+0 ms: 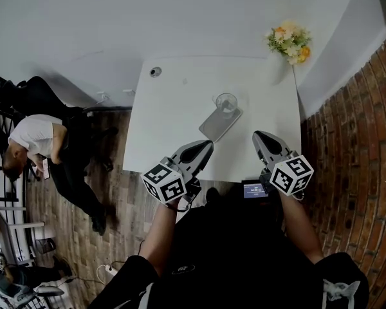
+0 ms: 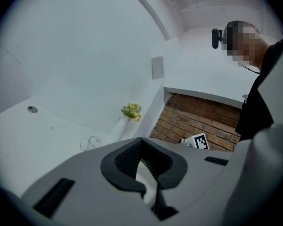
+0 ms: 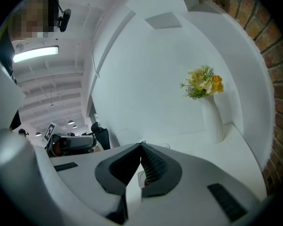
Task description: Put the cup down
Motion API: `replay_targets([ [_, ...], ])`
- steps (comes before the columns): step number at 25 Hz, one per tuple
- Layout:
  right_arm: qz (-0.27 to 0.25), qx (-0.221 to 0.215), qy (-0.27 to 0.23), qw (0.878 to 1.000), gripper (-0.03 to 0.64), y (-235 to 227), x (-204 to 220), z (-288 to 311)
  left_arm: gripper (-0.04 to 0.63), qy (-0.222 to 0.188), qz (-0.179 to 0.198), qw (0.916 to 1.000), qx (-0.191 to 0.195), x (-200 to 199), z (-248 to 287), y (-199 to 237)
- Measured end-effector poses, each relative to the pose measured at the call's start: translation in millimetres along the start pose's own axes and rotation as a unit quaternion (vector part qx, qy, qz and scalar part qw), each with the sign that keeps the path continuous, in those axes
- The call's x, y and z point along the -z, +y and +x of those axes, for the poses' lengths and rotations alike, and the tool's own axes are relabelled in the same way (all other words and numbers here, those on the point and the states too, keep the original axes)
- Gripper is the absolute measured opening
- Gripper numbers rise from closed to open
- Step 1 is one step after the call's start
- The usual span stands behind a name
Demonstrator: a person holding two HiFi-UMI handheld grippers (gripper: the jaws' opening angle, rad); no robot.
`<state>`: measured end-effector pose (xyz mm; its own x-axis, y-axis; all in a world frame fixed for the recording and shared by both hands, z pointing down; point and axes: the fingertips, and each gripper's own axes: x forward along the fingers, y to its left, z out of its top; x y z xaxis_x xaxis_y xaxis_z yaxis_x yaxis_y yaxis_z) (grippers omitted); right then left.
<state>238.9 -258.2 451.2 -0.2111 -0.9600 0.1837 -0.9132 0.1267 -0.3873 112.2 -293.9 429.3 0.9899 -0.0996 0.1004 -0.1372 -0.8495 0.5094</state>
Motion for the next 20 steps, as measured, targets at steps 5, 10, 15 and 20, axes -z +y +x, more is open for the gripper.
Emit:
replay_targets([
  [5, -0.007, -0.003, 0.0, 1.0, 0.015, 3.1, -0.2, 1.0, 0.008, -0.001, 0.003, 1.0, -0.002, -1.1, -1.3, 0.4],
  [10, -0.008, -0.002, 0.001, 1.0, 0.015, 2.0, 0.2, 0.0, 0.008, -0.001, 0.003, 1.0, -0.003, -0.6, -0.3, 0.1],
  [15, -0.007, 0.0, 0.002, 1.0, 0.015, 1.0, 1.5, -1.3, 0.008, 0.003, 0.004, 1.0, -0.004, 0.5, 0.3, -0.1],
  [20, -0.006, 0.002, 0.003, 1.0, 0.015, -0.1, 1.7, -1.9, 0.008, 0.004, 0.004, 1.0, -0.005, 0.5, 0.4, 0.4],
])
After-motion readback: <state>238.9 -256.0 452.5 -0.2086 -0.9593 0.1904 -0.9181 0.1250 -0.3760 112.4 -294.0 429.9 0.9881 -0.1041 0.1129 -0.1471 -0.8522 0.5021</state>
